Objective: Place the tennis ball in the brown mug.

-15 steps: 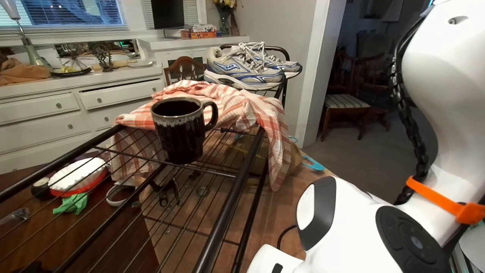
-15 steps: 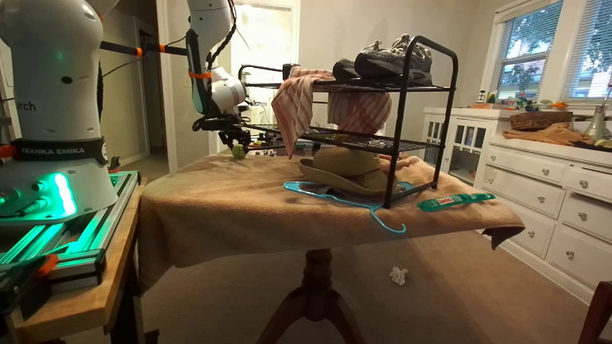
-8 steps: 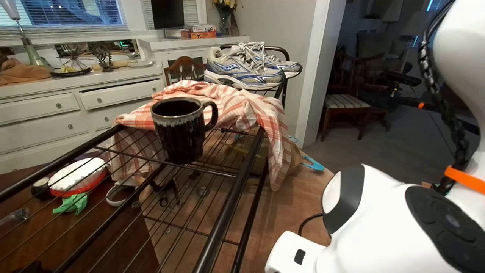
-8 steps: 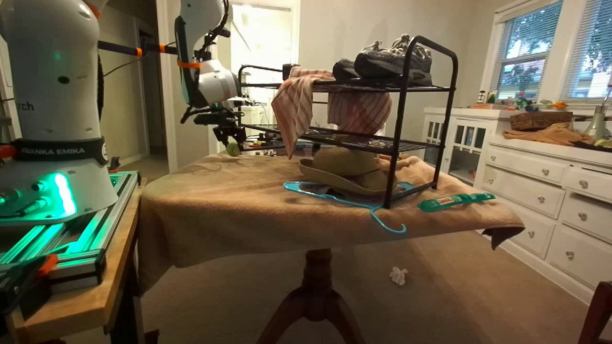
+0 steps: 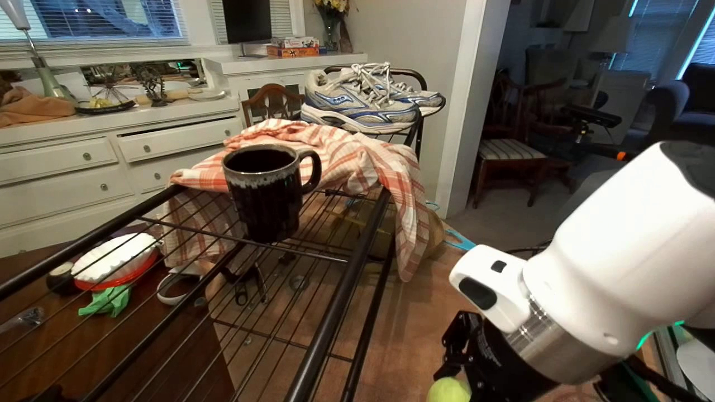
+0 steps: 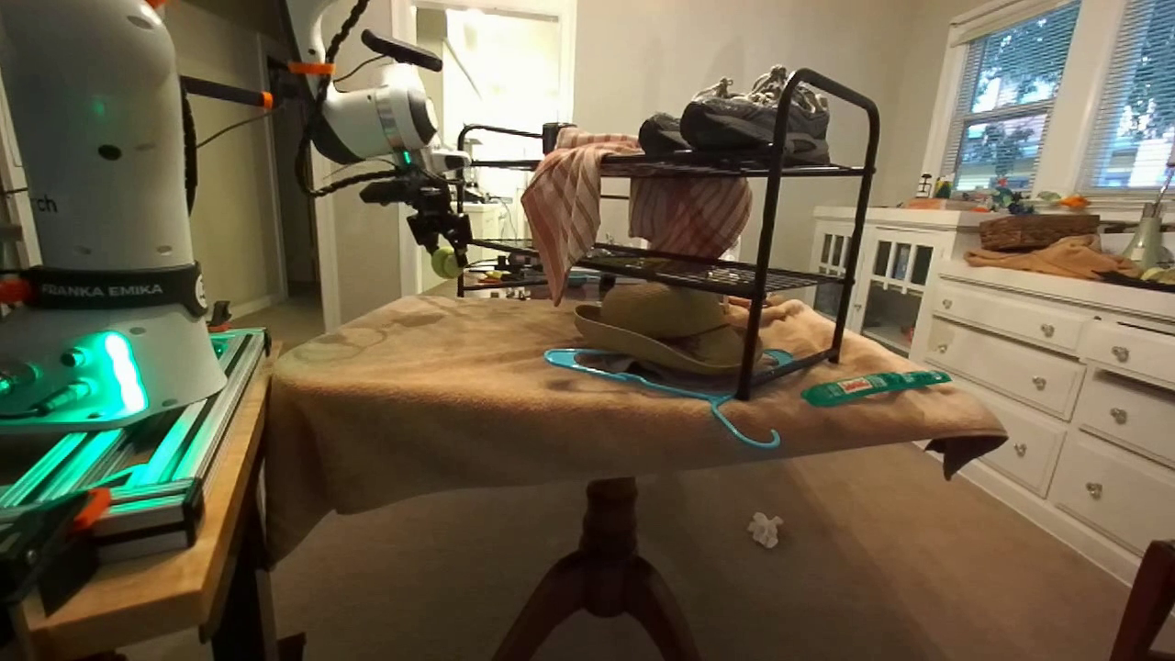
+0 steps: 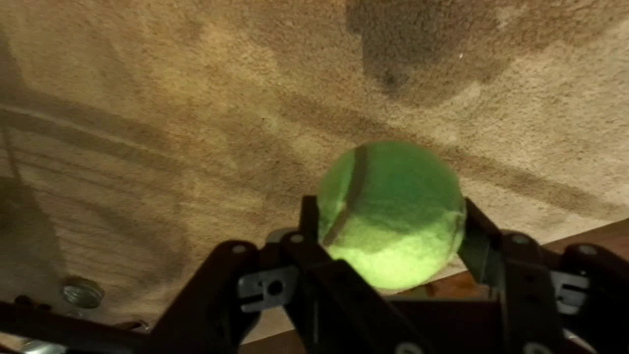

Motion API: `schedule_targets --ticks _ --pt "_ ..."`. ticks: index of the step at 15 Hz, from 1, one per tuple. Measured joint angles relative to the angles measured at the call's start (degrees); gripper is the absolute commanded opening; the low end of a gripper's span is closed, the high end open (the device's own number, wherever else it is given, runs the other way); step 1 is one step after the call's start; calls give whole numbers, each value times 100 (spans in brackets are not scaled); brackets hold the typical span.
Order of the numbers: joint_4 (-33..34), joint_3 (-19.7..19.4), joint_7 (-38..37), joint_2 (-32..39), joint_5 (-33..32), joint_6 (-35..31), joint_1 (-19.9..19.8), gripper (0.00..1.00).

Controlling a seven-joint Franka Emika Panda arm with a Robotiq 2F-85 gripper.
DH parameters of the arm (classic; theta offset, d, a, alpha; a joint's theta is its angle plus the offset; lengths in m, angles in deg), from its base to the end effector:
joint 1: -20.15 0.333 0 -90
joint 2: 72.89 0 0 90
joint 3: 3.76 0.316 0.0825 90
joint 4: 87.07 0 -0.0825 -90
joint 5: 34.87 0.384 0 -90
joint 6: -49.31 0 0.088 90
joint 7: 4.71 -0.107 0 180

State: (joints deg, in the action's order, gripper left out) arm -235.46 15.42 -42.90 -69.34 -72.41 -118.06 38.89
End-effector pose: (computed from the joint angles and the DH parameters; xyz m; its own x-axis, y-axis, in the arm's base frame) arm 0.3368 0.3122 0.2598 0.7669 0.5595 0.3143 0.5597 -0.8228 0.0991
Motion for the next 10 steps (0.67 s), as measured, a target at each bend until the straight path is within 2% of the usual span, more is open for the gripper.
schedule_targets --ticks 4,7,10 --pt "-259 -15 1416 -748 1830 0 36 42" --pt "-245 -214 2501 -1220 3154 125 321 42" --pt "-122 -528 3256 -1879 3956 612 590 42"
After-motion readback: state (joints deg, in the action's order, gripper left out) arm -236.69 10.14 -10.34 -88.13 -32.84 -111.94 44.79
